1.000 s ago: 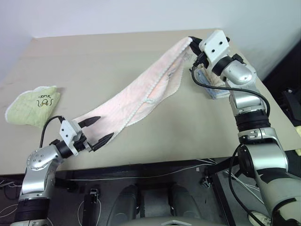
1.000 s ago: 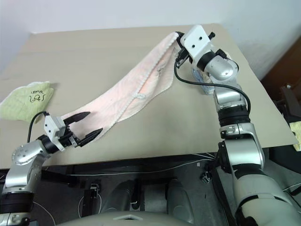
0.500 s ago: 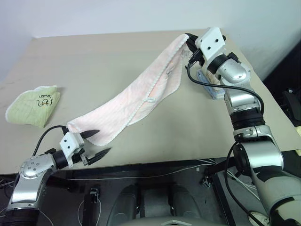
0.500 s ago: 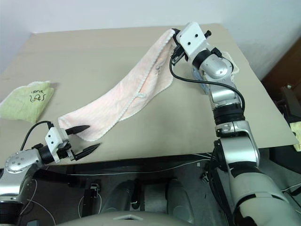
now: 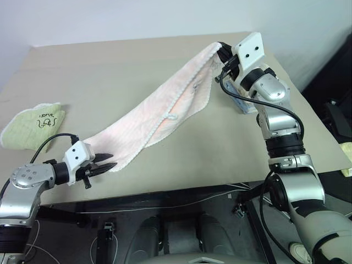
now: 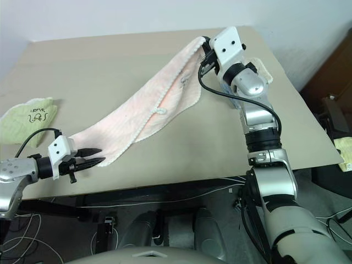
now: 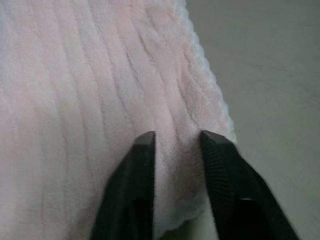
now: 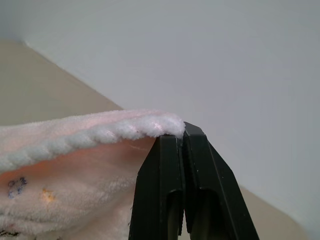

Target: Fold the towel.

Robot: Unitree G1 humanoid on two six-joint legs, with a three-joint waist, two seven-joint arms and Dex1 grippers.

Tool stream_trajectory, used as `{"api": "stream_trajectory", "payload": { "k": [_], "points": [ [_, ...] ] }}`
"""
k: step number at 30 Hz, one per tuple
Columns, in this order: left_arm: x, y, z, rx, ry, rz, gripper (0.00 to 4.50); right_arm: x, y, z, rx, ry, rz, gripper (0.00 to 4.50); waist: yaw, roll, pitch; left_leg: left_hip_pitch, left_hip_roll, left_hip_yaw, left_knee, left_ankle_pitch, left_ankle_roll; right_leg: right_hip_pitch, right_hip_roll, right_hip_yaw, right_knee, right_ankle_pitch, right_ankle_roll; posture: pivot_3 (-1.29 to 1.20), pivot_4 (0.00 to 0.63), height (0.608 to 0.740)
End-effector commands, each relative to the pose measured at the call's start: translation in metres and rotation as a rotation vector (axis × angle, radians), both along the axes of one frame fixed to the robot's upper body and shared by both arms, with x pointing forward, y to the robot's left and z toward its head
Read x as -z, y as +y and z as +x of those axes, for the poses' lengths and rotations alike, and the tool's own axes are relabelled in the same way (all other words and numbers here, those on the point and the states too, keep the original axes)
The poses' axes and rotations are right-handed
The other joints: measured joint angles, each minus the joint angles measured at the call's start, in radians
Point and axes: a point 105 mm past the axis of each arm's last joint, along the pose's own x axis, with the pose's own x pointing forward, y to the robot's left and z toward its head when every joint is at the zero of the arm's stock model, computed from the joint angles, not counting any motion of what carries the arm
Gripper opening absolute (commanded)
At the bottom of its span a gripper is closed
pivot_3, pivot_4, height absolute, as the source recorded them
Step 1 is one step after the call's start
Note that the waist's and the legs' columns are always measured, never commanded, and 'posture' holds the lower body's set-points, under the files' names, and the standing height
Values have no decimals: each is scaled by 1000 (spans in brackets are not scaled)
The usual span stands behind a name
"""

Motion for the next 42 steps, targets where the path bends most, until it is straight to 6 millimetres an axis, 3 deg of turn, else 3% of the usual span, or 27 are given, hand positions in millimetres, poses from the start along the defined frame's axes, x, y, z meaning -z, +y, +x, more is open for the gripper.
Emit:
{"api": "stream_trajectory", "payload": {
  "k": [1, 10, 16, 22, 24, 32, 38, 42],
  "points": [
    [0, 2, -1, 26, 15, 18, 52, -15, -2, -7, 10, -61, -3, 0, 0, 0, 0, 0, 0, 0, 0, 0, 0, 0, 0, 0, 0, 0, 0, 0, 150, 740],
    [-17, -3, -14, 75, 21, -125, 18, -9, -5, -5, 33, -46, -14, 0, 0, 0, 0, 0, 0, 0, 0, 0, 0, -1, -1, 0, 0, 0, 0, 0, 150, 740],
    [-14, 0, -16, 74, 44, -142, 1915, -6, -5, -3, 44, -37, -14, 0, 1, 0, 0, 0, 0, 0, 0, 0, 0, -1, -1, 0, 1, -1, -2, 0, 150, 740],
    [22, -6, -16, 120, 79, 9, 4008, -4, -6, -1, 59, -35, -17, 0, 1, 0, 0, 0, 0, 0, 0, 0, 0, -1, 0, 0, 1, -1, -2, 0, 150, 740],
    [26, -10, -8, 108, 42, 20, 4446, -1, -8, 0, 68, -36, -33, 0, 5, 1, 0, 0, 0, 0, 0, 0, 0, -1, -1, 0, 1, -1, -2, 0, 150, 740],
    [32, -15, 10, 95, 15, 30, 4446, 6, -15, -1, 98, -24, -35, 0, 34, 6, -3, 2, 0, 3, 2, 0, 0, 5, -7, -5, 2, -1, -4, 0, 150, 740],
    [17, -20, 15, 77, 33, -7, 4446, 5, -18, -3, 106, -25, -29, 0, 32, 6, -3, 7, 1, 3, 2, 0, 0, 14, -11, -9, 1, -1, -5, 0, 150, 740],
    [11, -23, 13, 83, 58, -2, 3552, 7, -20, -3, 114, -22, -34, 0, 32, 6, -2, 7, 1, 3, 2, 1, 2, 14, -10, -10, 1, -1, -4, 0, 150, 740]
  ]
}}
